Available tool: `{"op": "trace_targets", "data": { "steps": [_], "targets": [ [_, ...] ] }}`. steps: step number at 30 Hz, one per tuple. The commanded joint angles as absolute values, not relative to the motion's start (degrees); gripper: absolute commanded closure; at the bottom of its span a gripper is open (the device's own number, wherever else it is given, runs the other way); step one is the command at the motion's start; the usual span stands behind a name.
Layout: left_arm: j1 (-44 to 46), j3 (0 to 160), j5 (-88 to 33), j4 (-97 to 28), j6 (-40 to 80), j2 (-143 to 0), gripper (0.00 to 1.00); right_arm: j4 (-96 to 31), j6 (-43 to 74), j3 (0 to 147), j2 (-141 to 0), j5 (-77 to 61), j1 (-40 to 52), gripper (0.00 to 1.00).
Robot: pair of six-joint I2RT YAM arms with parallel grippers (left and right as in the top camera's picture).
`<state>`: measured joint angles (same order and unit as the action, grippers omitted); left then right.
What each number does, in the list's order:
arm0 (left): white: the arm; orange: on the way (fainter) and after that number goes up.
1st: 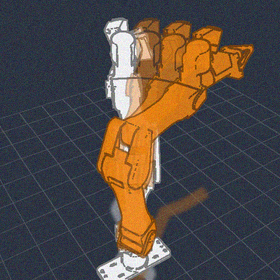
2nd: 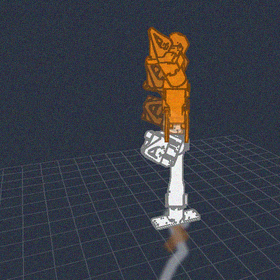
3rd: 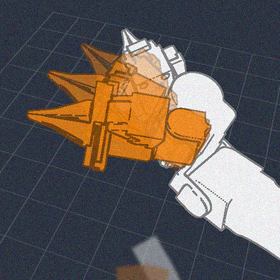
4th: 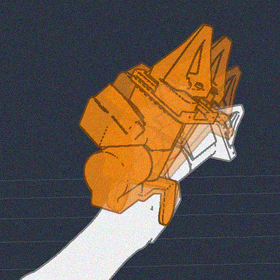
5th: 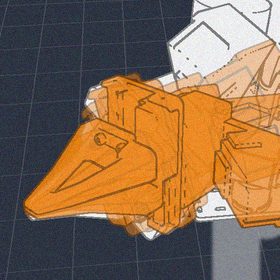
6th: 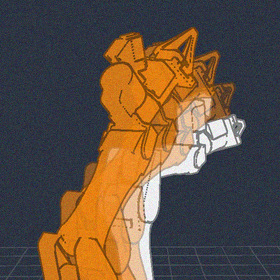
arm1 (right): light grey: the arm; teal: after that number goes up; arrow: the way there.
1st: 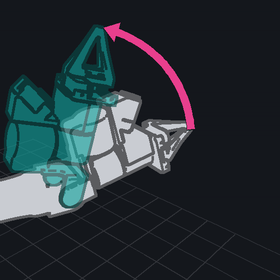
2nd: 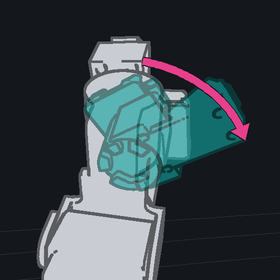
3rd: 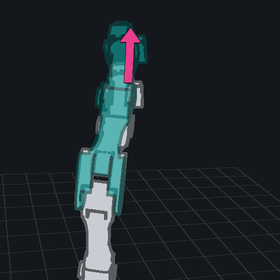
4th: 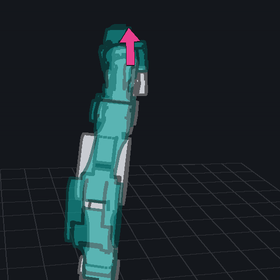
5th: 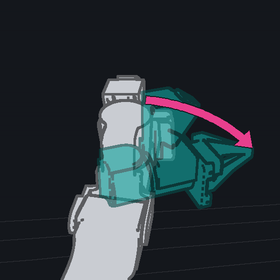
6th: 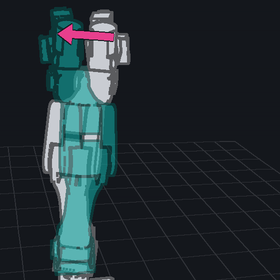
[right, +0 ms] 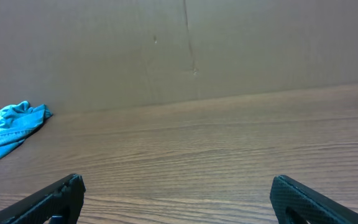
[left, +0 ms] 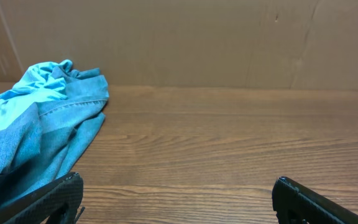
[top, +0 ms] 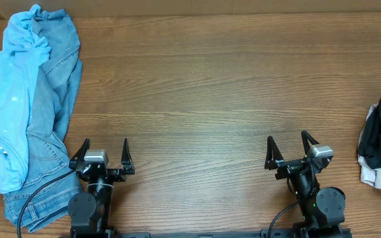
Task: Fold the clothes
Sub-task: 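Move the left gripper toward the crumpled light-blue T-shirt on the left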
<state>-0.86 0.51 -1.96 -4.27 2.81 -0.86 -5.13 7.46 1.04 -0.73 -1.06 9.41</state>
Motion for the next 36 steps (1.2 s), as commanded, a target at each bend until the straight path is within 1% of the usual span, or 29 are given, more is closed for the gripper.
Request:
{"op": "trace_targets", "data": {
  "steps": [1, 30, 32, 36],
  "targets": [
    [-1.10, 0.30, -2.52, -4.23, 2.31, -0.32, 0.00, -4.75, 7.53, 0.45, -0.16, -0.93, 9.30, 0.00],
    [-1.10, 0.30, -2.48, -4.23, 2.33, -0.32, 0.00, -4.64, 8.25, 0.47, -0.16, -2.42, 9.30, 0.00],
    [-1.10, 0.54, -2.52, -4.36, 4.47, -0.32, 0.00, -4.86, 9.50, 0.82, -0.16, -2.72, 9.30, 0.00],
    [-1.10, 7.57, -2.20, -14.00, 9.67, -0.34, 0.00, -7.92, 9.50, 4.36, -0.19, -2.70, 9.30, 0.00]
  ]
}}
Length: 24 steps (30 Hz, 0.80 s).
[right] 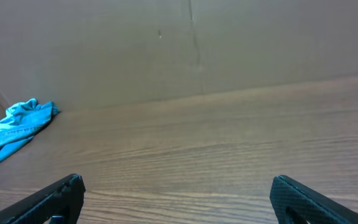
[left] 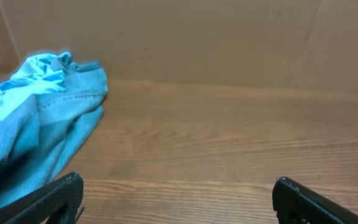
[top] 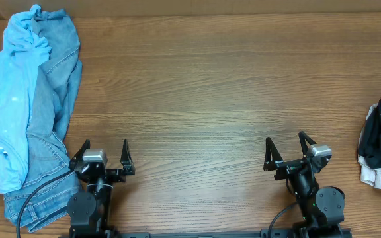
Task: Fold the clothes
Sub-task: 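Move the left gripper toward the crumpled light-blue T-shirt on the left, then lower the left gripper onto the light-blue T-shirt and pinch its edge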
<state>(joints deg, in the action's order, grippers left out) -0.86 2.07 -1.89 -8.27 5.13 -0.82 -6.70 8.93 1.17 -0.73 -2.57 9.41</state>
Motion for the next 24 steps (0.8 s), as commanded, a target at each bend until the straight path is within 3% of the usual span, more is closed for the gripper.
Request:
{"op": "trace_targets", "data": {
  "steps": [1, 6, 10, 15, 18, 22, 24],
  "targets": [
    [-1.10, 10.33, -1.17, -16.62, 10.63, -0.43, 0.00, -9.21, 9.50, 5.78, -0.30, -2.68, 9.30, 0.00],
    [-1.10, 26.85, 1.76, -27.59, 10.98, -9.34, 0.00, -10.92, 9.45, 14.74, -8.80, -2.68, 9.30, 0.00],
    [-1.10, 42.85, 7.25, -41.23, 14.90, -26.65, 0.00, -17.89, 9.39, 27.31, -24.14, -2.66, 9.30, 0.00],
    [-1.13, 67.00, 4.51, -61.78, 14.22, -48.95, 0.00, -40.93, 8.56, 52.01, -49.89, -2.22, 9.30, 0.00],
    [-2.15, 74.39, 5.26, -64.42, 13.34, -53.23, 0.00, -50.13, 8.54, 61.84, -61.36, -2.22, 9.30, 0.00],
    [-16.19, 76.51, 7.86, -61.84, 16.86, -59.90, 0.00, -52.84, 8.12, 64.45, -66.83, -1.63, 9.26, 0.00],
    [-27.40, 76.53, 2.55, -60.36, 17.65, -66.41, 0.00, -53.30, 8.12, 64.47, -66.76, 1.04, 9.26, 0.00]
  ]
}}
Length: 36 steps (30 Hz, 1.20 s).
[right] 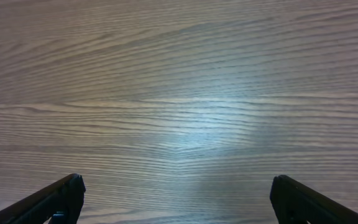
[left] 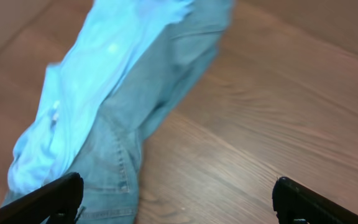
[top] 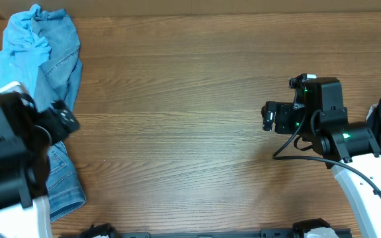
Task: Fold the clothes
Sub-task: 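Lower the left gripper onto the light-blue T-shirt and pinch its edge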
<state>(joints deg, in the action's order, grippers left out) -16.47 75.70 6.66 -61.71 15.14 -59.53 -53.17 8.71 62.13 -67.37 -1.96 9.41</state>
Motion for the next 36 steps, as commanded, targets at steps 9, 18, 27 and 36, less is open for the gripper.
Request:
{"op": "trace_targets", "data": {
  "steps": [9, 18, 27, 36],
  "targets": [
    [-51.64, 76.58, -8.36, -45.28, 21.19, -91.05, 0.16, -56.36, 8.16, 64.47, -66.78, 0.78, 9.26, 0.00],
    [-51.46, 76.58, -8.64, -34.17, 20.99, -107.15, 0.17, -56.31, 9.26, 64.47, -66.78, -0.30, 9.26, 0.00],
    [-51.31, 76.58, -16.01, -31.20, 20.78, -115.87, 0.47, -56.29, 9.28, 64.47, -66.78, -0.30, 9.26, 0.06],
    [-51.31, 77.06, -22.76, -29.06, 20.38, -112.79, 0.46, -56.27, 9.26, 64.47, -66.78, -0.27, 9.26, 0.09]
  ]
}}
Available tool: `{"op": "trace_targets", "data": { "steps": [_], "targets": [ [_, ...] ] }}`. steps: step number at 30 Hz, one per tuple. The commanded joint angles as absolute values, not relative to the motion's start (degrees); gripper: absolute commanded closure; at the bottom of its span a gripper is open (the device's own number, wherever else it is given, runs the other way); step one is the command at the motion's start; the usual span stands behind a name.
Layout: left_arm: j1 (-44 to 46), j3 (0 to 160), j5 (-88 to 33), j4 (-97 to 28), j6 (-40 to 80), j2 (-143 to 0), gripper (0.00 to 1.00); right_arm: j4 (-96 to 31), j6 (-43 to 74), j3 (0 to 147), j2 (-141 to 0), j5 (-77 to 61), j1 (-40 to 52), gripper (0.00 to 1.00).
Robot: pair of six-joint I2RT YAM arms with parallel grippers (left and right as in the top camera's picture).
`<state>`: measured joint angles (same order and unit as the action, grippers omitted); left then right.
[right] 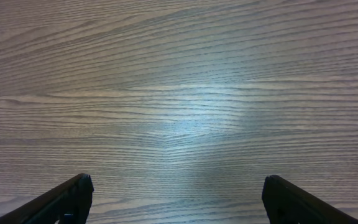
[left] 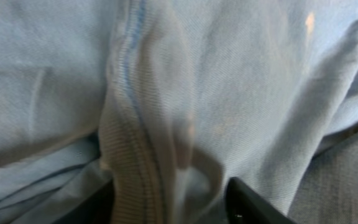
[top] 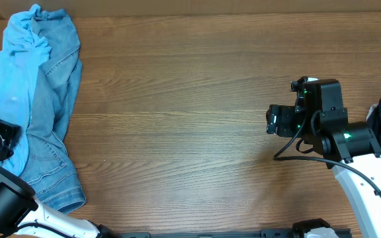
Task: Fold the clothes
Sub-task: 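Lower the left gripper onto the light-blue T-shirt and pinch its edge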
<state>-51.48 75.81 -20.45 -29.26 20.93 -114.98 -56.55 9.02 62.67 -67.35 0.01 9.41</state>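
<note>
A light blue shirt (top: 8, 86) lies crumpled over denim jeans (top: 57, 73) at the table's far left. My left gripper is down on the shirt's lower left part. In the left wrist view the shirt (left: 247, 81) fills the frame, and a ribbed hem fold (left: 135, 168) is bunched between the narrowed jaws of the left gripper (left: 169, 208). My right gripper (top: 273, 121) hangs open over bare wood at the right, with its fingers (right: 67, 198) wide apart and nothing between them.
A black and white heap of clothes lies at the table's right edge, beside the right arm. The brown wooden table (top: 177, 99) stretches between the two piles. A cardboard wall runs along the far side.
My left gripper was open and high above the blue pile; now it is down on the light blue shirt, jaws narrowed on a hem fold. The right gripper has barely shifted.
Both arms stood parked at the front edge with open grippers for the first two moments. Then both were out over the table, the left above the blue pile, the right over bare wood. Now the left grips the shirt's hem.
</note>
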Motion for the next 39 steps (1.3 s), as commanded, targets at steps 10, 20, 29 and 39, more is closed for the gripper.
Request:
{"op": "trace_targets", "data": {
  "steps": [10, 20, 29, 39],
  "targets": [
    [-50.46, 78.78, -28.53, -30.68, 20.40, -102.32, 0.96, -55.61, 9.26, 64.47, -66.89, -0.08, 9.26, 0.09],
    [-2.46, 82.06, -34.20, -41.85, 14.28, -79.11, 0.96, -54.92, 9.23, 64.47, -66.89, -0.08, 9.26, 0.08],
    [20.05, 82.04, -22.24, -79.77, 0.73, -80.90, 0.96, -55.09, 9.02, 64.47, -66.89, -0.05, 9.26, 0.05],
    [20.21, 82.02, -30.35, -72.55, 0.84, -80.90, 0.39, -54.63, 9.02, 64.47, -67.00, -0.05, 9.26, 0.04]
  ]
}}
